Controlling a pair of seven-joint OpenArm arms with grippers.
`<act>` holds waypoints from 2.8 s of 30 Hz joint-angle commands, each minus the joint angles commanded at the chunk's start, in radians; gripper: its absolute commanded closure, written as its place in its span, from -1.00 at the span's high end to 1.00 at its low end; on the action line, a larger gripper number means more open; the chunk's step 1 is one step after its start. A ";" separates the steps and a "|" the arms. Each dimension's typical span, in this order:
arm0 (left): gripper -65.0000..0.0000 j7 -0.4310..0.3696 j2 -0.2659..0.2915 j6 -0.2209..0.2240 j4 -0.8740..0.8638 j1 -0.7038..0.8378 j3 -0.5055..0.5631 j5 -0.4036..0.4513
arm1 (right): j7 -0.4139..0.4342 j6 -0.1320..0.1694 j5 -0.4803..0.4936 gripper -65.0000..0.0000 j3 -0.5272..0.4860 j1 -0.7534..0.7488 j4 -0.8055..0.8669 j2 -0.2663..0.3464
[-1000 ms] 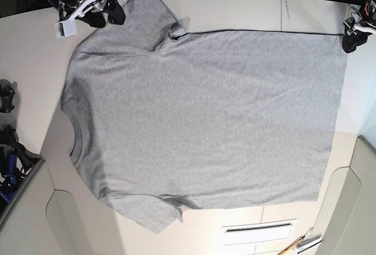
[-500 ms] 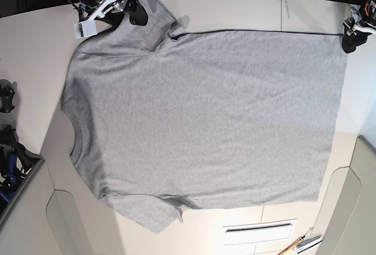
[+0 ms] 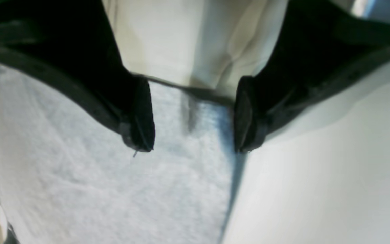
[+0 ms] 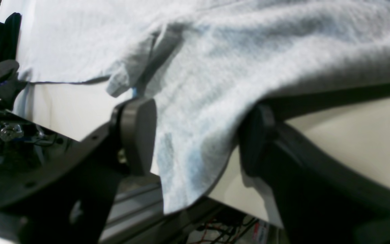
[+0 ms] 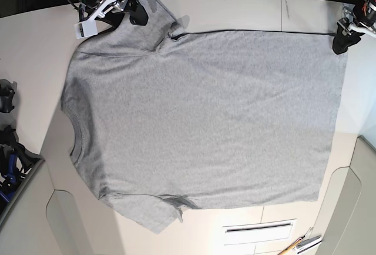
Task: Fold the T-shirt properly
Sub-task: 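Lower both grippers and pinch the shirt's shoulder edge at each end, then lift the shoulder edge with both grippers and pull it over the shirt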
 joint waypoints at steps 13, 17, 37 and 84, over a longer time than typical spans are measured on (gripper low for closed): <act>-1.00 -0.061 0.000 0.000 0.000 0.000 0.000 0.000 | 0.001 0.061 -0.011 -0.95 0.000 0.000 0.000 0.000; -1.00 -0.063 0.000 0.000 0.000 -0.002 0.000 0.000 | 0.001 0.062 -0.011 -1.00 0.000 0.000 0.000 0.000; -1.00 -0.056 -0.009 0.000 0.142 -0.034 -0.089 0.023 | -0.006 0.130 0.106 -1.00 0.167 0.014 0.166 0.000; -1.00 -0.295 -0.036 0.000 -0.020 -0.508 0.149 0.524 | -0.061 0.150 -0.084 -1.00 0.149 0.821 -0.402 0.025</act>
